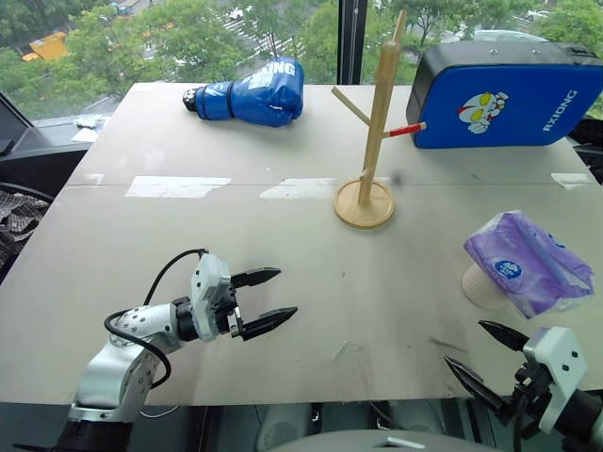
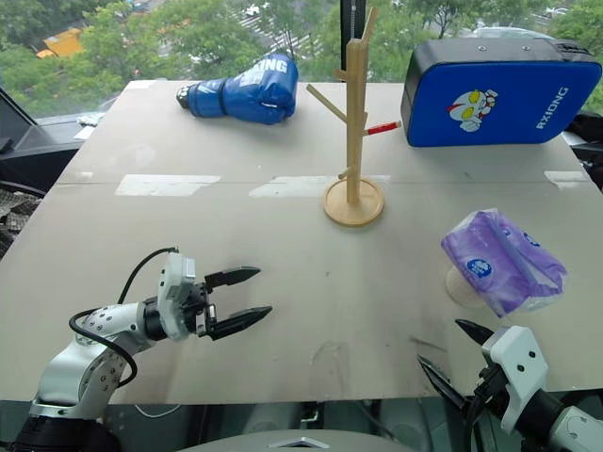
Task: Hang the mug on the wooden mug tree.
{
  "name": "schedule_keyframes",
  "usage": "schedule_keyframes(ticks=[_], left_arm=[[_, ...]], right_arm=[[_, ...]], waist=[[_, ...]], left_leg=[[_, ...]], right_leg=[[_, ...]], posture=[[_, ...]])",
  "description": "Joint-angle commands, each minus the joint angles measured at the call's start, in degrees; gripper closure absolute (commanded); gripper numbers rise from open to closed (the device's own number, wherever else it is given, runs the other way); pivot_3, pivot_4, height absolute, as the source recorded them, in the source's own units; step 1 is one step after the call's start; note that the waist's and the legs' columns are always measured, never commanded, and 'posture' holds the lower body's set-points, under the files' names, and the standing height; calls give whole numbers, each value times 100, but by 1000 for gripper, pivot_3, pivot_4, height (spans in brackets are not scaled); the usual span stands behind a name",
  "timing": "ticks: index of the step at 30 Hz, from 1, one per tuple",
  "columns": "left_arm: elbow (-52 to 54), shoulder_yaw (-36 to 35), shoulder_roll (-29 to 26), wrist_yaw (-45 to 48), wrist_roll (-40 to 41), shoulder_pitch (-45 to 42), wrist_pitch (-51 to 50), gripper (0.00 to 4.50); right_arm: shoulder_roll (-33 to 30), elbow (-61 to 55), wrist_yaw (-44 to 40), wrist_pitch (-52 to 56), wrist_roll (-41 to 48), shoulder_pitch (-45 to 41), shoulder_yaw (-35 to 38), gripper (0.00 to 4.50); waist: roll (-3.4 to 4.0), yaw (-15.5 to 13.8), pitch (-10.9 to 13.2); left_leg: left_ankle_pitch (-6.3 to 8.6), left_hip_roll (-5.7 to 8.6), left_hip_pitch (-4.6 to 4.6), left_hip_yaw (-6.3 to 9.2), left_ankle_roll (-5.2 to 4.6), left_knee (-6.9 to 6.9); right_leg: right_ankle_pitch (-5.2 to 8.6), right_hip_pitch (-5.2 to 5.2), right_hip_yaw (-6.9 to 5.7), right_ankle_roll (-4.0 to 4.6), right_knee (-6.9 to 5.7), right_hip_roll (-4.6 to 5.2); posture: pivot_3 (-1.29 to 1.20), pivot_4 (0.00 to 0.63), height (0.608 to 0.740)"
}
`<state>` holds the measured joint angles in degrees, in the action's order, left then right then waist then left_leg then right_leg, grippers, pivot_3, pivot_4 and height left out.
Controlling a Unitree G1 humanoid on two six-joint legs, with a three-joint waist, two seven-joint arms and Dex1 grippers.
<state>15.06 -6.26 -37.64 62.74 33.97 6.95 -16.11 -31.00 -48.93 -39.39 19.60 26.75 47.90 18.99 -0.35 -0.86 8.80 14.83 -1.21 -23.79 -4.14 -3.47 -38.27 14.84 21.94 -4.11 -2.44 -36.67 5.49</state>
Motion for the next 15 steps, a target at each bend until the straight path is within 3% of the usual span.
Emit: schedule_keyframes(ticks=[1,6,12,15], left_arm=[[-16,-151,-45,246,141,-56,127,0],[-381,-141,-42,938,236,-160,435,0],[-395,-27,21,1155,297,-420,383,0],[-317,45,38,1134,326,-592,292,0]], right_arm=[[39,-12,23,-137,-1,-103,76,15],[150,343,-123,-191,156,203,633,15],[90,1373,-678,-342,573,701,2227,15],[-242,1714,-1153,183,1650,862,3352,15]], waist=[[0,1,0],[3,-10,1],[5,-12,1],[19,9,3]], left_leg=[[0,0,0,0,0,0],[15,0,2,0,-23,0],[18,2,0,-1,-28,0],[19,2,3,-1,-30,5]], right_leg=[[0,0,0,0,0,0],[1,1,-3,0,0,-1],[1,-1,-3,0,5,2],[1,-1,1,0,5,2]], posture=[[0,150,731],[0,150,731],[0,150,731],[0,150,731]])
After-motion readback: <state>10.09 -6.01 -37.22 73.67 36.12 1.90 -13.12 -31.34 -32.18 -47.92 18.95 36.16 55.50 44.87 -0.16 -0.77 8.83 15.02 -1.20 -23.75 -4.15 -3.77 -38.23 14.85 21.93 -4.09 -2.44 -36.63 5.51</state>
